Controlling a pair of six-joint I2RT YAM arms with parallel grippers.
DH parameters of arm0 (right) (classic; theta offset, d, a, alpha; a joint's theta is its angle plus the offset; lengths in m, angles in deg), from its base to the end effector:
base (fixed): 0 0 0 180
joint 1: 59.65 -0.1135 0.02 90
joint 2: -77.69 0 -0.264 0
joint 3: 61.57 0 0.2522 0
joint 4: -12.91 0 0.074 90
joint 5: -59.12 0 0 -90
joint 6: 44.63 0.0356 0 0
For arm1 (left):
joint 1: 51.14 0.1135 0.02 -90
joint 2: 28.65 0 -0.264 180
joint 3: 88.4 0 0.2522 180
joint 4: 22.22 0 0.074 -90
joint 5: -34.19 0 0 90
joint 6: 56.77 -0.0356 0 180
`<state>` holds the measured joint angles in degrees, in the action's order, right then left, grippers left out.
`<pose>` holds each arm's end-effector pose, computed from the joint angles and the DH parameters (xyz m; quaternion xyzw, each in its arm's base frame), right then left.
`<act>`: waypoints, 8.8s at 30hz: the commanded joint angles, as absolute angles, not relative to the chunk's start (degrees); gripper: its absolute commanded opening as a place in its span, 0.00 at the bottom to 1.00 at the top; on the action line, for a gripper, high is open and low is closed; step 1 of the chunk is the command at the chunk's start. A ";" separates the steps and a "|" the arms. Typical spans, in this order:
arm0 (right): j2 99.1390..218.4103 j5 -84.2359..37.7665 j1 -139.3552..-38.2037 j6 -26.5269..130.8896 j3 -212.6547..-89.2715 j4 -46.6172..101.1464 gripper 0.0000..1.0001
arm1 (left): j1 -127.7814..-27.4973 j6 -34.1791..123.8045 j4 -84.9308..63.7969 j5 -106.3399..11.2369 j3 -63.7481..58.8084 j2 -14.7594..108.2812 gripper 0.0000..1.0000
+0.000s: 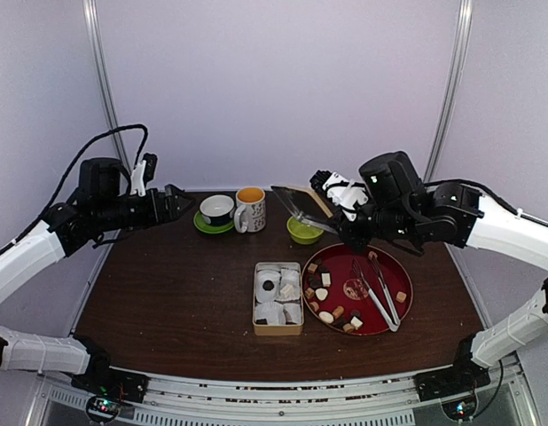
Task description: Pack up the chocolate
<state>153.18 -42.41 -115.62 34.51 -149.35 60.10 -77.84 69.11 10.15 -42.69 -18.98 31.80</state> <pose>0.1680 0.2360 0.3605 -0.4470 0.7619 0.0943 0.4591 0.2096 -0.1144 0.3393 -0.0039 0.8327 -0.3649 0.4165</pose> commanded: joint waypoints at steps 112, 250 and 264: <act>166.97 -41.20 -132.21 59.62 -136.52 52.72 0.72 | -87.71 66.37 6.83 -32.25 -8.77 71.44 0.71; 169.14 -25.02 -117.07 131.04 -111.21 6.66 0.42 | -91.84 57.05 7.40 -23.86 -8.58 83.19 0.35; 161.17 -25.91 -113.75 118.99 -111.89 17.49 0.50 | -91.31 55.91 7.82 -28.01 -7.23 84.21 0.34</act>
<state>161.35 -24.68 -115.33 123.14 -111.43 16.28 -89.20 56.89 3.26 -28.55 -6.72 81.68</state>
